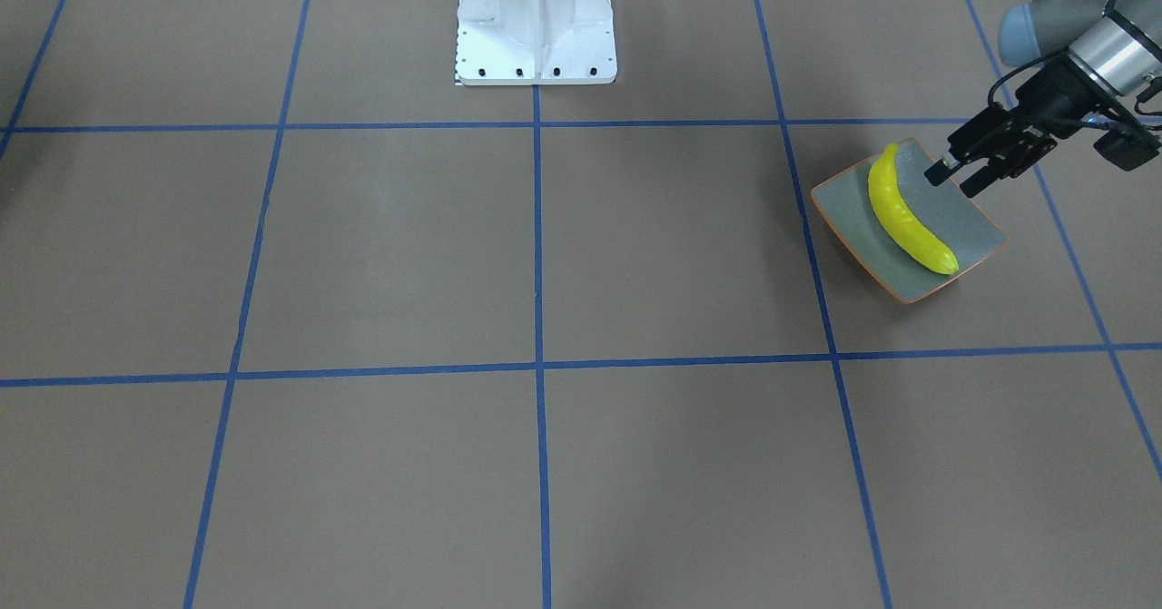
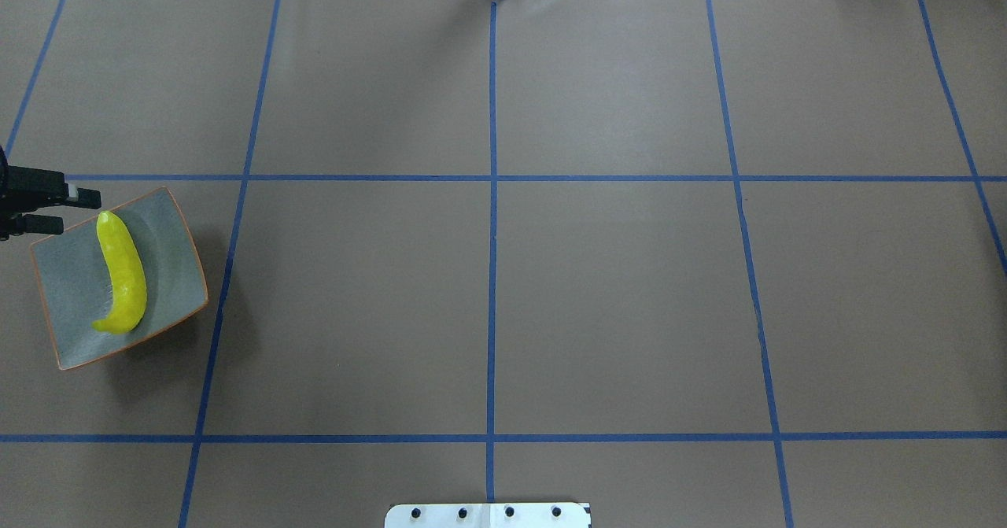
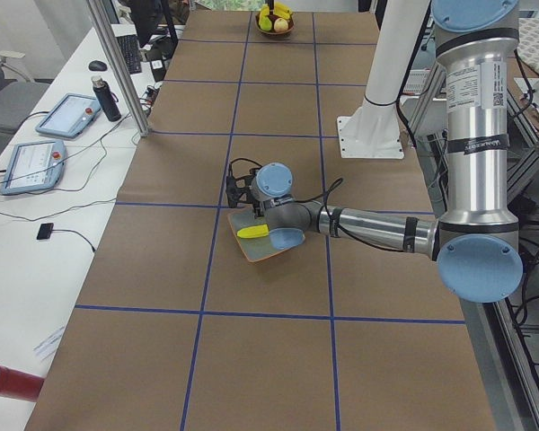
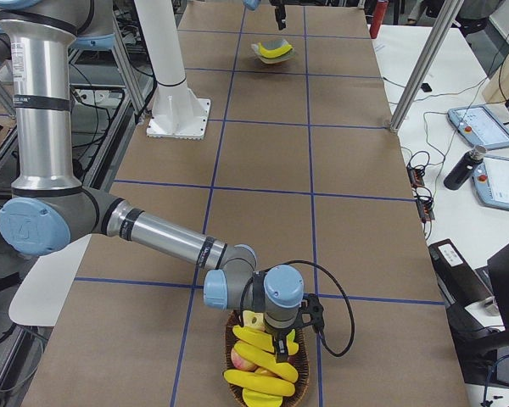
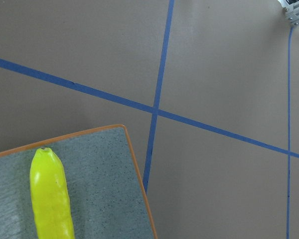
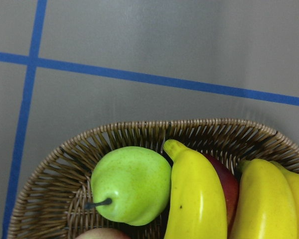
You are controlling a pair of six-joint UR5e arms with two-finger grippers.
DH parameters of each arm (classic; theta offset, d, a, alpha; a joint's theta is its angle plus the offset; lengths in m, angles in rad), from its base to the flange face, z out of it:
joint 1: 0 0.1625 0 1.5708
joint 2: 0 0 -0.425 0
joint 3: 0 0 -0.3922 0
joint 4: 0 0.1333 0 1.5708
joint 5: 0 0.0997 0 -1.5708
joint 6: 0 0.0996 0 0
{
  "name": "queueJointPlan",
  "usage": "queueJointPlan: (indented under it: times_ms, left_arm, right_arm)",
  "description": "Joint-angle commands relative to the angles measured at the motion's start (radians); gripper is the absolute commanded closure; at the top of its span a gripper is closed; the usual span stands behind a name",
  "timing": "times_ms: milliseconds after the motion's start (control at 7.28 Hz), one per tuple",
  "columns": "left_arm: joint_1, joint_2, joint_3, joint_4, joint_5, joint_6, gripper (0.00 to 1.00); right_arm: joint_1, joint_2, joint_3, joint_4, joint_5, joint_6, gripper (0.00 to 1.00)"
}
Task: Transfer all bananas from basket to plate
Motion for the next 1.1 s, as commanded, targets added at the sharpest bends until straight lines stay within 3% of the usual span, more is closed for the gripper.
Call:
queueJointPlan:
  times_ms: [0, 137, 275, 412, 962]
  left_arm:
    - [0.0, 0.0, 0.002, -0.001, 0.0, 0.0, 0.0]
    - [-0.002, 0.0, 0.002, -0.001, 0.0, 0.0, 0.0]
    - [0.0, 0.0, 0.003, -0.001, 0.0, 0.0, 0.0]
    - [0.0, 0.0, 0.005, -0.001, 0.0, 0.0, 0.0]
    - [0.0, 0.0, 0.005, -0.001, 0.0, 0.0, 0.0]
  right_arm:
    - [-0.011, -0.012, 0.0, 0.009, -0.009, -0.007, 0.29]
    - [-0.015, -0.012, 0.0, 0.007, -0.009, -0.007, 0.55]
    - [-0.023, -0.012, 0.006, 0.007, -0.008, -0.01, 0.71]
    - [-0.024, -0.012, 0.009, 0.007, -0.008, -0.01, 0.68]
    - [-0.04, -0.012, 0.006, 0.009, -0.012, -0.018, 0.37]
